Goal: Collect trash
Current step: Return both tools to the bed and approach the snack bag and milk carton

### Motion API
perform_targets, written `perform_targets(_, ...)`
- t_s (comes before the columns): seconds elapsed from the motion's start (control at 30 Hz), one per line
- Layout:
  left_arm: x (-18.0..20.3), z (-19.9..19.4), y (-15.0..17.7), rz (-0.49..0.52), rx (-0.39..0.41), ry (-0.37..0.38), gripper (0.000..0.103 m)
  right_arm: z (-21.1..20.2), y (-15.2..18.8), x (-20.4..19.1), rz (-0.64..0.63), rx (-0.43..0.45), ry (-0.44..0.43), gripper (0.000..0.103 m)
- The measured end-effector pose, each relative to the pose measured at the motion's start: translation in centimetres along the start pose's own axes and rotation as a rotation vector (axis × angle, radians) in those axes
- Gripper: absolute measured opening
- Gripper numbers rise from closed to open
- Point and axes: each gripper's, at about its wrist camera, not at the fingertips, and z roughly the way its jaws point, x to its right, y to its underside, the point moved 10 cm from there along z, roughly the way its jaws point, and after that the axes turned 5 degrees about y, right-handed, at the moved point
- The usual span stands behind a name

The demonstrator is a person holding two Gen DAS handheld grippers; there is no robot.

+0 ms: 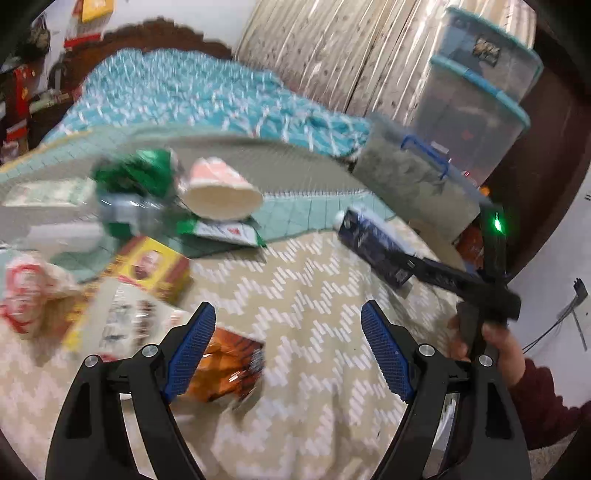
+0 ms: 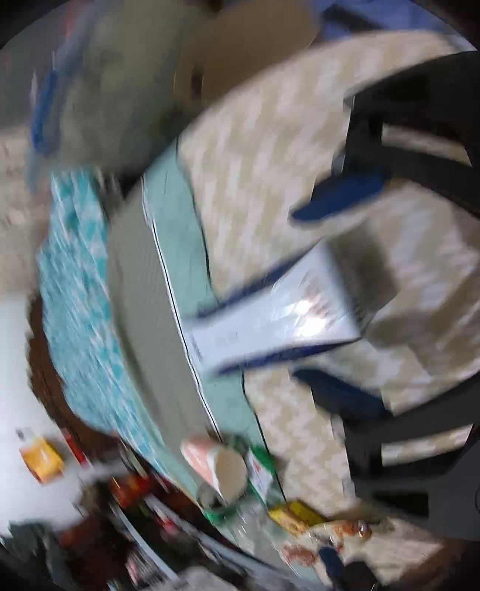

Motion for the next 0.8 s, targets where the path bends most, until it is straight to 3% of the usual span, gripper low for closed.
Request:
perform_targets(0.1, -2.4, -3.4, 0.6, -0.031, 0.056, -0.028, 0.077, -3.2, -0.1, -0.1, 0.017, 0.077, 0.067, 0.092)
perform_targets(0.17, -4.2, -5.0, 1.6, -0.072, 0.065, -0.049, 0.077, -4.9, -0.9, -1.6, 0.006, 0.118, 0.062, 0.092)
perform_targets(0.27, -6.5, -5.8, 2.5, -0.119, 0.049, -0.059, 0.077, -6.4, -1.3, -5.1, -0.046, 0.146, 0.029, 0.091)
perform_targets(0.33, -6.5, -5.4, 2.8, -0.122, 0.023, -0.033, 0.077, -7.0, -0.5, -7.2, -0.096, 0.147, 0.017, 0.091)
perform_targets(0.43, -6.9, -3.8, 2.9, -0.126, -0.032, -0.074, 0.08, -7.6, 1.9, -8.7, -0.175, 0.136, 0.027, 0.092)
perform_targets(0.63, -8.5, -1.6, 4.3, -0.327, -0.078, -0.008, 0.08, -6.7, 3.1, -5.0, -0.124, 0.097, 0.051, 0.092)
perform_targets(0.8, -7.9, -0.4, 3.9, -0.393, -0.07, 0.013, 0.085, -4.2, 1.8, -2.5, -0.032, 0.05, -0.013, 0.094)
